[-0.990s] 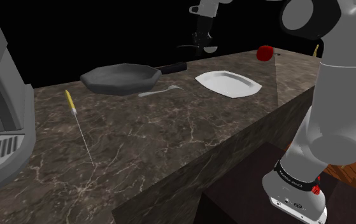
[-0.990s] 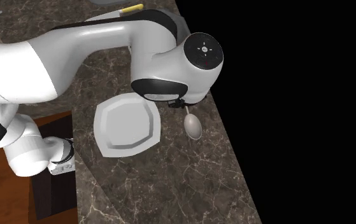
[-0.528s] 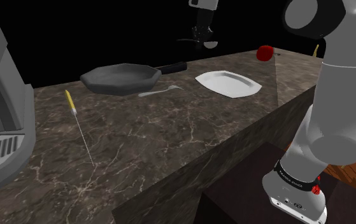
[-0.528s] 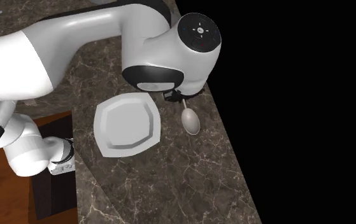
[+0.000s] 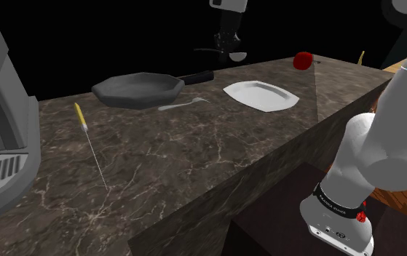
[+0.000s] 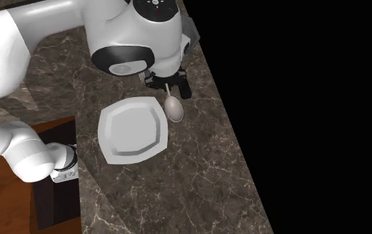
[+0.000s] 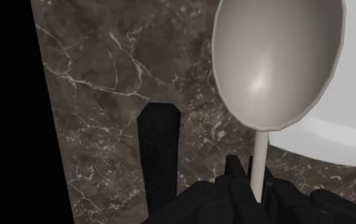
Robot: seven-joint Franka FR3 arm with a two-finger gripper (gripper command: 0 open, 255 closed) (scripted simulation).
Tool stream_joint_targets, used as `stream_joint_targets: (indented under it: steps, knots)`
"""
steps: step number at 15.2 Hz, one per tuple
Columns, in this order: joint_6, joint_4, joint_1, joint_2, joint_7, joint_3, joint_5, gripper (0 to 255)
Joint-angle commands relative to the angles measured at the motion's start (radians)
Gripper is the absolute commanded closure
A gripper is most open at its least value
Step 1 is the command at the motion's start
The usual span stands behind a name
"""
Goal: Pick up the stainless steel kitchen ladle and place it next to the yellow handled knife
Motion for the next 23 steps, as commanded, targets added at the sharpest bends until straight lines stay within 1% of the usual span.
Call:
stream_joint_targets:
  steps: [1,6,12,17,23]
  knots:
    - [0.019,-0.061,0.029,-0.055,0.06,0.029,-0.024,255]
    - [0.053,-0.177,0.081,-0.161,0.194,0.107,-0.057,255]
    - [0.083,-0.275,0.134,-0.249,0.349,0.206,-0.067,255]
    - [0.103,-0.324,0.178,-0.291,0.474,0.29,-0.059,255]
    - [0.125,-0.346,0.232,-0.305,0.62,0.389,-0.04,255]
